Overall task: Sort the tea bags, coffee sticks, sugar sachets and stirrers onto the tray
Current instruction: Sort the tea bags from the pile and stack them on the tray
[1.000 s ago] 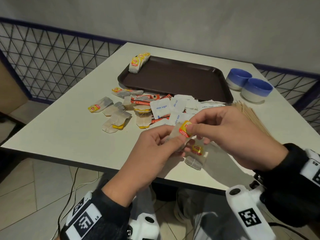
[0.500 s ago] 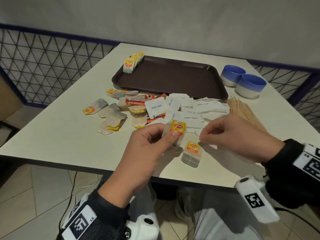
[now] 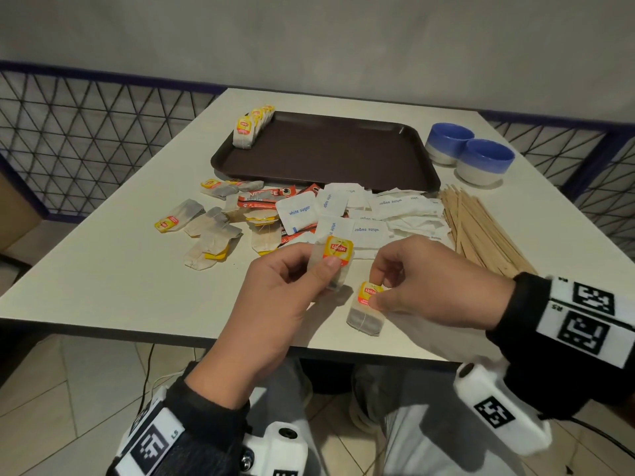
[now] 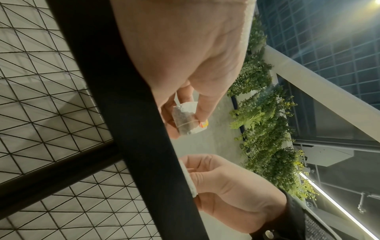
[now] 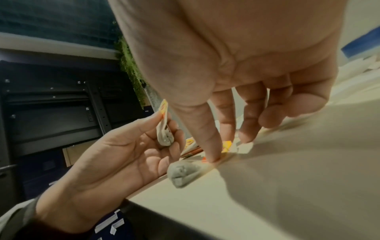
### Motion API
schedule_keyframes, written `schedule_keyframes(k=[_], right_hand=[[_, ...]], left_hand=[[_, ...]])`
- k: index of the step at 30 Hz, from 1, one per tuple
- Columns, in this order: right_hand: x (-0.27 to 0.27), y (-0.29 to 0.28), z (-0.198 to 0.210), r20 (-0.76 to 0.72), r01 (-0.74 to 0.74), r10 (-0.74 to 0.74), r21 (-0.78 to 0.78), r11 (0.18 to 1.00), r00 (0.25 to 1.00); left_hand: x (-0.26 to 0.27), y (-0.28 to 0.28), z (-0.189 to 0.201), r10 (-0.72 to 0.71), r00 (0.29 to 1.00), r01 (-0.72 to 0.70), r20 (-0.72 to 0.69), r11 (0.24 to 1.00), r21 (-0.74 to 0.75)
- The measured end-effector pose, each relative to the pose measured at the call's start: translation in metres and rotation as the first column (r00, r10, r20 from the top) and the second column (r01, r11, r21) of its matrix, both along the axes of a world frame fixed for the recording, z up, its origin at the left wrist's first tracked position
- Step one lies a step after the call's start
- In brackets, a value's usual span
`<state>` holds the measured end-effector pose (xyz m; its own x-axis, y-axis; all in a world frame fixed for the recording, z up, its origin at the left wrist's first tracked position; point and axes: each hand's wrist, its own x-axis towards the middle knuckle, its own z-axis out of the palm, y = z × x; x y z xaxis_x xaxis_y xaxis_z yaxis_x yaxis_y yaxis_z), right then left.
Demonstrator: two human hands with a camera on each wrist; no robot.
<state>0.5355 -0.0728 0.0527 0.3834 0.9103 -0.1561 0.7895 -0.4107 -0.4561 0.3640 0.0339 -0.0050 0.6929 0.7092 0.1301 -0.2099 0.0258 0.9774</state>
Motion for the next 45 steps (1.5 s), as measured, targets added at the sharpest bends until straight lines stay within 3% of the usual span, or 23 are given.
schedule_keyframes(k=[6,12,16,21,24,28,33,38,45], right_hand=[[-0.001,-0.003,0.0,-0.164,-0.006,0.014,0.05,0.999,0.986],[-0.008,-0.008,0.03,-0.342,-0.117,0.191,0.228,0.967,0.92],[-0.014,-0.001,0.048,-0.318,-0.221,0.293,0.243,0.945,0.902],[-0.021,0.016,0.056,-0.201,-0.326,0.343,0.11,0.939,0.918],[-0.022,0.025,0.055,-0.121,-0.26,0.28,0.157,0.953,0.952],[-0.023,0.035,0.051,-0.018,-0.155,0.163,0.218,0.964,0.986],[-0.026,0.039,0.045,0.012,-0.129,0.13,0.26,0.957,0.991],[-0.022,0.036,0.044,-0.101,-0.069,0.095,0.237,0.969,0.99],[-0.023,0.045,0.057,-0.147,-0.241,0.264,0.156,0.958,0.953]], left_hand=[[0.0,-0.002,0.002,0.025,1.0,-0.025,-0.009,1.0,0.01],[0.004,-0.004,0.0,0.135,0.99,-0.134,-0.045,0.99,0.033],[0.006,-0.007,0.002,0.14,0.987,-0.134,-0.076,0.988,0.078],[0.004,-0.006,0.006,0.111,0.99,-0.106,-0.085,0.992,0.066],[0.006,-0.003,0.002,0.089,0.993,-0.086,-0.072,0.996,0.037],[0.007,-0.001,0.002,0.032,0.999,-0.032,-0.004,0.987,-0.16],[0.004,-0.002,-0.002,0.019,0.997,-0.016,-0.074,0.999,0.04],[0.002,-0.003,-0.001,0.083,0.996,-0.078,-0.045,0.992,0.095],[-0.014,0.004,0.002,0.082,0.996,-0.082,-0.027,0.997,-0.009]])
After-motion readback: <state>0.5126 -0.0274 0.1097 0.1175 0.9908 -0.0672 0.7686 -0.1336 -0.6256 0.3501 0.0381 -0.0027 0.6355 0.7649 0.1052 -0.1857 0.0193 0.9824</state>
